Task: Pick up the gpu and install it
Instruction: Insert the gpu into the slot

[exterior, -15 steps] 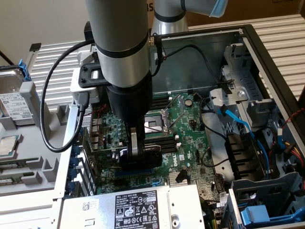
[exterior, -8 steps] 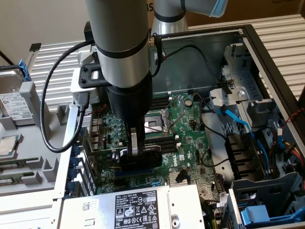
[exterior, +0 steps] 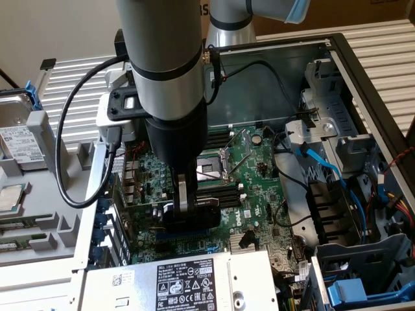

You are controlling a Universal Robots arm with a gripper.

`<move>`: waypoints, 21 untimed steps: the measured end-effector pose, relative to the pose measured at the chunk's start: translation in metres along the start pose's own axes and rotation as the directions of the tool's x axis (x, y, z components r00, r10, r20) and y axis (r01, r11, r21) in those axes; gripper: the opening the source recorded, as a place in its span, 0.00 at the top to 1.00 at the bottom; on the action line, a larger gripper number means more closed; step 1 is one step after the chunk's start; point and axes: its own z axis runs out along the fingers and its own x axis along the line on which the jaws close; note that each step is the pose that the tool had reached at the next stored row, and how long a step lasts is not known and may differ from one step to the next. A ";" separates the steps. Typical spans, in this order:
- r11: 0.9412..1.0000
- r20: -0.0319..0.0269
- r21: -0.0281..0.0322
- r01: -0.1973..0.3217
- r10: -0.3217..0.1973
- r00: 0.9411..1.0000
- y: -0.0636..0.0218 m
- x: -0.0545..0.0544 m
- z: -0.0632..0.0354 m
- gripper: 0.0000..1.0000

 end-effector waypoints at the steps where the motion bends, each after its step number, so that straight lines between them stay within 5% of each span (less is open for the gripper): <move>1: 1.000 0.000 0.000 0.000 0.000 1.000 0.0000 0.000 0.0000 0.74; 21: 1.000 0.000 0.000 0.000 0.000 1.000 0.0000 0.000 0.0031 0.74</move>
